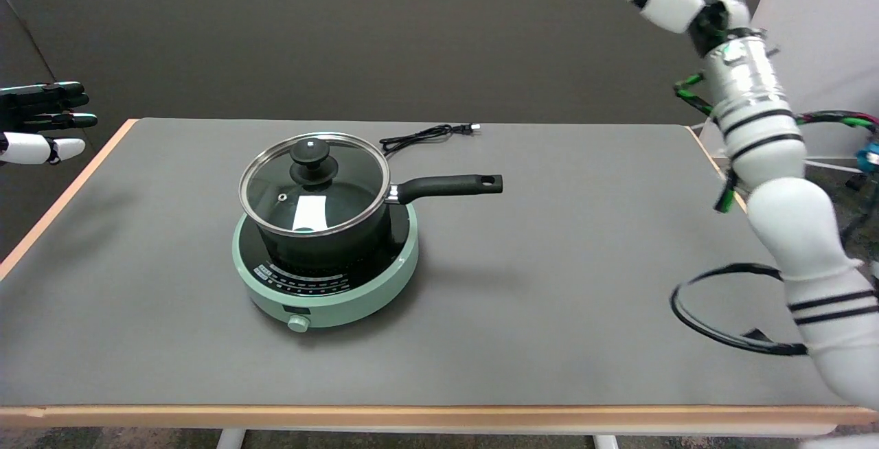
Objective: Pick up the pot lid.
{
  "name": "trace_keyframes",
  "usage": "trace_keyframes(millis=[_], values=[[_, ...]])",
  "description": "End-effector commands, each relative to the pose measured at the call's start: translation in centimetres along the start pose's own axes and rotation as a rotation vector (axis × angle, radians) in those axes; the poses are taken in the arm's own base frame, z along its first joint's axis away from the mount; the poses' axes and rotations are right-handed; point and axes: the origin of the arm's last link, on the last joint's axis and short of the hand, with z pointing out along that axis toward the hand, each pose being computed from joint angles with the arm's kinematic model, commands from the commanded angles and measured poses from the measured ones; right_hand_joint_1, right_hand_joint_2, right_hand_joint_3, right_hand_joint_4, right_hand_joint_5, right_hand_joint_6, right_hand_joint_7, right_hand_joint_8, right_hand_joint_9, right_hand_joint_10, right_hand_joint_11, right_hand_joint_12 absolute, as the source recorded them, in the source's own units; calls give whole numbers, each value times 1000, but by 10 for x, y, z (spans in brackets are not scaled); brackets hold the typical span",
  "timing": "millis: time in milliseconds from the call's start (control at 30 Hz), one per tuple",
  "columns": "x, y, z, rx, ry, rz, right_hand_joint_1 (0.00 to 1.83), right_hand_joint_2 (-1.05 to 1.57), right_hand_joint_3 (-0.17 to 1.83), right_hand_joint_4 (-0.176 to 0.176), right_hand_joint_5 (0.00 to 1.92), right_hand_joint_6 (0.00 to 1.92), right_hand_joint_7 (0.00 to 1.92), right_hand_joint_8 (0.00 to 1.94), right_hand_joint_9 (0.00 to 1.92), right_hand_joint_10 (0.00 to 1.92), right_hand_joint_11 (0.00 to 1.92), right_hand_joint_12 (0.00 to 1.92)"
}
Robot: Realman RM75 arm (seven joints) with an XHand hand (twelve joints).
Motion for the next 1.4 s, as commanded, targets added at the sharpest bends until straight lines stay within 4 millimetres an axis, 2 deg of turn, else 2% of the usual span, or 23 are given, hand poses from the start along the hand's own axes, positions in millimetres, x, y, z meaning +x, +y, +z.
trace_keyframes(millis=[33, 200, 400, 567, 800, 967, 1133, 1400], values=[[-89, -52, 63, 121, -232, -135, 647, 521, 874, 118, 548, 252, 621, 182, 608, 415, 455, 1091], [-116, -96, 76, 285, -340, -344, 699, 513, 893, 119, 537, 241, 623, 184, 612, 423, 452, 1065], [-149, -120, 86, 386, -471, -461, 699, 506, 902, 114, 506, 219, 596, 178, 603, 411, 454, 1047], [-155, -138, 92, 445, -557, -526, 656, 510, 894, 110, 495, 211, 592, 177, 603, 411, 460, 1058], [-171, -167, 79, 565, -638, -608, 646, 501, 887, 106, 474, 198, 582, 174, 605, 416, 465, 1069], [-186, -178, 71, 636, -669, -698, 750, 489, 925, 115, 461, 192, 572, 173, 594, 402, 454, 1024], [-204, -179, 62, 672, -742, -752, 805, 484, 949, 124, 455, 190, 568, 173, 594, 398, 453, 1011], [-243, -188, 38, 839, -800, -957, 903, 477, 994, 123, 432, 180, 529, 169, 563, 355, 440, 952]])
